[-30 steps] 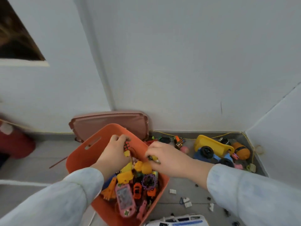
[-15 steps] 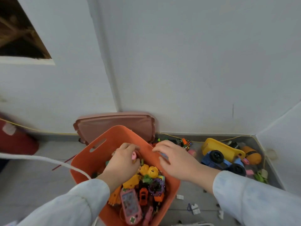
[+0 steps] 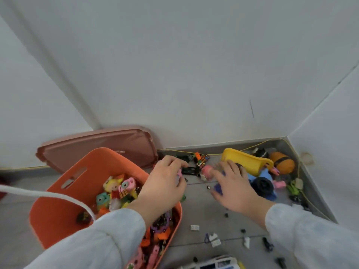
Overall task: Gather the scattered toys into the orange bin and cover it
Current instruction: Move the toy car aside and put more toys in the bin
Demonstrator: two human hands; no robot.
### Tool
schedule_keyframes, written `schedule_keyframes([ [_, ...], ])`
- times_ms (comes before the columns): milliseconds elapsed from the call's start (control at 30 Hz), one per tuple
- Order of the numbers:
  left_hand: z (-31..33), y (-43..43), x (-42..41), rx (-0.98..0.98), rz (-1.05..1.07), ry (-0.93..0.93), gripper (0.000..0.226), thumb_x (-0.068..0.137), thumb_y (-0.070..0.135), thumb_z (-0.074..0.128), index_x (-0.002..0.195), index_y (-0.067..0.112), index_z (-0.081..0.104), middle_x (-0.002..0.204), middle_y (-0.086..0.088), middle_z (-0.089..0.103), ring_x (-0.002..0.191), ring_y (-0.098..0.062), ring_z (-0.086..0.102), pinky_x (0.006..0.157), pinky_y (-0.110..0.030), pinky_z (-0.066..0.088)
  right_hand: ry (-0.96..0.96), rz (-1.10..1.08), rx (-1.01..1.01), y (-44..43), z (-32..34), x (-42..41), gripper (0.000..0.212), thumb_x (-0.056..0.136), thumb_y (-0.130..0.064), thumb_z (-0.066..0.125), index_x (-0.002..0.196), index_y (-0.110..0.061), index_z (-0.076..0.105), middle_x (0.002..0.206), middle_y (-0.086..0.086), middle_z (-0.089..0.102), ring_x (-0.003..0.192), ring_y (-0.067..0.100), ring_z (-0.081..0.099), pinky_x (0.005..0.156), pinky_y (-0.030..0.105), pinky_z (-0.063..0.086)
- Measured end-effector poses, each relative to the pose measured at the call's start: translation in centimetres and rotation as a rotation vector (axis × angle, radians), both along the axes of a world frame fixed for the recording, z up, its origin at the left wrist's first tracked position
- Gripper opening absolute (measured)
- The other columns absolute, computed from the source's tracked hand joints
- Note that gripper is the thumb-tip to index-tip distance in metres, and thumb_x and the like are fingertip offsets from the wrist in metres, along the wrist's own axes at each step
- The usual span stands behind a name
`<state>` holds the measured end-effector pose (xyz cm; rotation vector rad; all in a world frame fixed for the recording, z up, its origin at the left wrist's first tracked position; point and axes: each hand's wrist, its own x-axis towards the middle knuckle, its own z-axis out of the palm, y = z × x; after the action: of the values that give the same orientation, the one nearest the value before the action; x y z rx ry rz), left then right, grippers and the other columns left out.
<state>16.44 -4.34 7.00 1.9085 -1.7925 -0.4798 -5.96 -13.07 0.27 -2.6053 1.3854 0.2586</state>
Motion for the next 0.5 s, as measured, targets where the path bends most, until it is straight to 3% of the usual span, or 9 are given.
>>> schedule_keyframes([
  [67,-0.6,-0.9,-2.4,-0.019,-0.073,-0.005,0.035,0.081,0.021,0.057,0.115,0.029,0.059,0.116,0.006,0.052,0.106,-0.017,0.056,0.097,-0.032,0.047,0.039,-0.100,0.001,-0.8,-0.3,-1.8,0.077,0.083,-0.067,0.051,0.149,-0.038,0.022,0.163,0.010,0.007,0.151,0.038,-0.004,0.113,0.064,0.012],
  [133,-1.2,-1.6,-4.7,-0.002,-0.131,-0.009,0.034,0.080,0.025,0.054,0.113,0.032,0.057,0.116,0.007,0.051,0.107,-0.017,0.056,0.096,-0.034,0.047,0.029,-0.196,0.015,-2.1,-0.4,-3.2,0.094,0.078,-0.073,0.057,0.153,-0.041,0.010,0.165,0.007,-0.009,0.150,0.039,-0.015,0.111,0.071,0.008],
  [300,-2.6,-2.5,-8.7,0.086,-0.192,-0.019,0.039,0.082,0.021,0.058,0.122,0.027,0.058,0.121,0.004,0.051,0.113,-0.017,0.055,0.099,-0.023,0.040,-0.003,-0.361,0.118,-4.6,-2.2,-7.1,0.125,0.062,-0.074,0.072,0.151,-0.046,-0.011,0.162,0.002,-0.022,0.147,0.046,-0.015,0.102,0.076,0.025],
  [400,-3.6,-2.6,-9.3,0.173,-0.200,-0.009,0.042,0.085,0.022,0.059,0.125,0.030,0.056,0.125,0.006,0.048,0.115,-0.012,0.053,0.097,-0.014,0.033,-0.013,-0.361,0.122,-4.9,-2.9,-8.5,0.119,0.070,-0.062,0.074,0.150,-0.046,-0.013,0.162,0.001,-0.015,0.147,0.046,-0.008,0.099,0.069,0.041],
  [500,-4.2,-2.7,-9.2,0.223,-0.169,-0.001,0.042,0.087,0.025,0.058,0.128,0.033,0.053,0.127,0.009,0.046,0.118,-0.009,0.051,0.098,-0.013,0.033,-0.034,-0.347,0.072,-5.0,-2.5,-8.4,0.116,0.073,-0.045,0.075,0.153,-0.038,-0.009,0.149,0.007,0.015,0.139,0.042,0.013,0.096,0.055,0.048],
])
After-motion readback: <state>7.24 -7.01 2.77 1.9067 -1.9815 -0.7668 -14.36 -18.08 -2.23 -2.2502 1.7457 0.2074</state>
